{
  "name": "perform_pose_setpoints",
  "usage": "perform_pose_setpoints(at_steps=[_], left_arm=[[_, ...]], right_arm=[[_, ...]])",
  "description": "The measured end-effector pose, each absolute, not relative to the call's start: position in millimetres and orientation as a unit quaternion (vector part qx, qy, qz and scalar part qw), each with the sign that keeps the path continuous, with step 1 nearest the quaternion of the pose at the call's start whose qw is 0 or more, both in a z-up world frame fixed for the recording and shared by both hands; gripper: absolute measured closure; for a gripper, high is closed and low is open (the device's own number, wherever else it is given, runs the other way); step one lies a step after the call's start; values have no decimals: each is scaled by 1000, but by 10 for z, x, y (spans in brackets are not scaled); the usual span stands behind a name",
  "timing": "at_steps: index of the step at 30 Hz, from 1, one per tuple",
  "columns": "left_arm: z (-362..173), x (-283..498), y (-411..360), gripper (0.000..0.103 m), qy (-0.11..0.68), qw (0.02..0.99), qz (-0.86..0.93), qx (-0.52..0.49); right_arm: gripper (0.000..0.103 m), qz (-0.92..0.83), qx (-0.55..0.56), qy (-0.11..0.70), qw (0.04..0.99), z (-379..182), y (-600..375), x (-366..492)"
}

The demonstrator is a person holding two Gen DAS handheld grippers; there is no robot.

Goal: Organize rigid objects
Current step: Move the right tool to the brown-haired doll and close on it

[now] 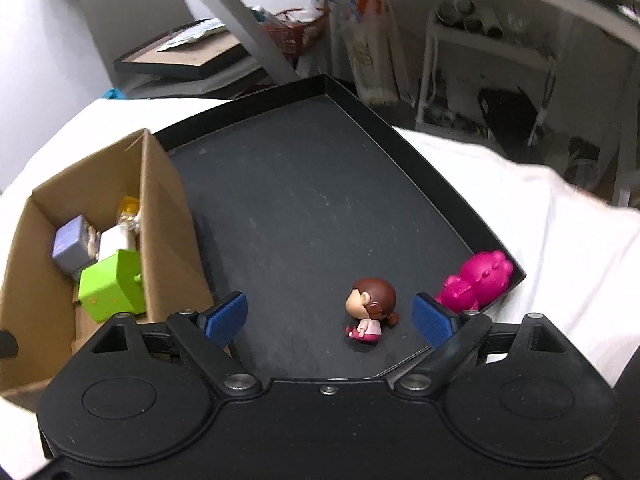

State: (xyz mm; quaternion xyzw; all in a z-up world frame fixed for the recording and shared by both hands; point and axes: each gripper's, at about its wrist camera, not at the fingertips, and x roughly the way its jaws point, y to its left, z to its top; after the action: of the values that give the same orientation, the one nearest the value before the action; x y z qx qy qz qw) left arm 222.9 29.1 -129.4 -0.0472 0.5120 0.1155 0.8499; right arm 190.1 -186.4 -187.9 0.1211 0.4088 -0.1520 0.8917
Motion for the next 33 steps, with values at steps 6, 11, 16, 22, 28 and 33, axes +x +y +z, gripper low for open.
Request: perform_pose_setpoints(at_steps=[6, 11, 16, 22, 28, 33], left_arm=[[-1339, 2299, 243, 34, 515, 846, 130, -35], [-1364, 2361, 193, 34, 518, 844, 137, -25], [-1403, 2426, 123, 34, 519, 843, 140, -13], [-1465, 2474, 82, 34, 525, 838, 146, -5], [-1480, 2504, 12, 34, 534, 834, 135, -10], [-1422, 2490, -85, 34, 526, 843, 113, -9]], right_arm=[[15, -151, 149, 416, 884, -1953, -1931, 1963], [22, -159, 181, 419, 875, -1969, -2067, 1964], [26, -178, 200, 427, 864, -2038, -2216, 1978], [39, -175, 207, 456, 848, -2202, -2245, 2087], [64, -175, 192, 461, 849, -2235, -2252, 2158], [64, -168, 198, 451, 854, -2189, -2265, 2134]])
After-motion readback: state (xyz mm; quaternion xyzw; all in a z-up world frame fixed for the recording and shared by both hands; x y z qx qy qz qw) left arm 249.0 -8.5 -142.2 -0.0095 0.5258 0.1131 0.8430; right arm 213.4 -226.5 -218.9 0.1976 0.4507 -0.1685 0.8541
